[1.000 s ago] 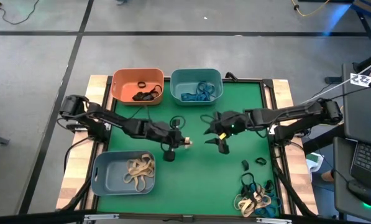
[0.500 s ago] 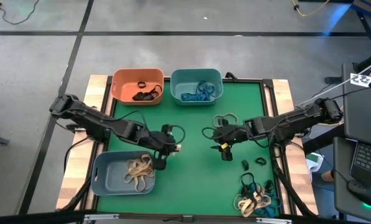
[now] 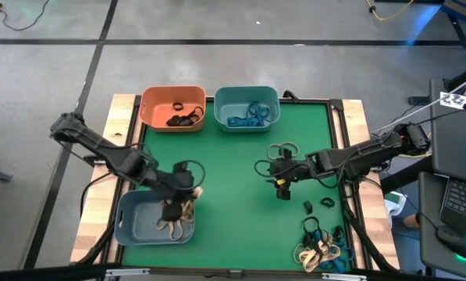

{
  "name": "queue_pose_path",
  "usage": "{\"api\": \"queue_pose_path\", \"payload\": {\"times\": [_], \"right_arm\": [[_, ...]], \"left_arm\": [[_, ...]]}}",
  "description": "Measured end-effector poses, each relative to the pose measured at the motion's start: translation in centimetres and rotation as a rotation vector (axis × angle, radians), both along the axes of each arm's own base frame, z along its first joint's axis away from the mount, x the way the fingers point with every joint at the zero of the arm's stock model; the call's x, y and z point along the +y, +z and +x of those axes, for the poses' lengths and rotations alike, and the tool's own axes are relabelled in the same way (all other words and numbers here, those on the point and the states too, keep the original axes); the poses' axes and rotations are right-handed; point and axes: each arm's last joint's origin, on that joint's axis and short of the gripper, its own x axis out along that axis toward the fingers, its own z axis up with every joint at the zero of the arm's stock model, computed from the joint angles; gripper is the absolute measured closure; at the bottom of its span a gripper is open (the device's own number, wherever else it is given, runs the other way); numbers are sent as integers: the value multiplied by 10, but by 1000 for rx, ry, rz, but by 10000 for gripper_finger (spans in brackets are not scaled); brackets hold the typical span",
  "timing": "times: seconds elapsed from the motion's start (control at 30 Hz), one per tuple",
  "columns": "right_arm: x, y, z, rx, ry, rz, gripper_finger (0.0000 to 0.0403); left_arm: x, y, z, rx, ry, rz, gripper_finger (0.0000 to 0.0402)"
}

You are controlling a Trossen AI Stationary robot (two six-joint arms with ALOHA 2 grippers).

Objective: Sort rubber bands into baskets
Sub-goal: Put the white rubber band into the blue bin

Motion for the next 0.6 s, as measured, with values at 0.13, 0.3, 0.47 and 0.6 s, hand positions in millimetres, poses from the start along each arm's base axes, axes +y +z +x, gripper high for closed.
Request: {"api": "queue_pose_path", "payload": {"times": [0.13, 0.3, 0.47, 0.6], "right_arm": [[-1, 0, 2, -17, -23, -21, 210], [0, 1, 9, -82, -50, -41, 210], [1, -8, 15, -59, -46, -49, 210], [3, -20, 20, -20, -43, -60, 210]], "left_arm": [[-5, 4, -22, 84, 87, -104, 392], [-15, 2, -39, 189, 110, -175, 392], [-24, -14, -44, 258, 151, -184, 389], [-18, -26, -45, 303, 246, -199, 361]]}}
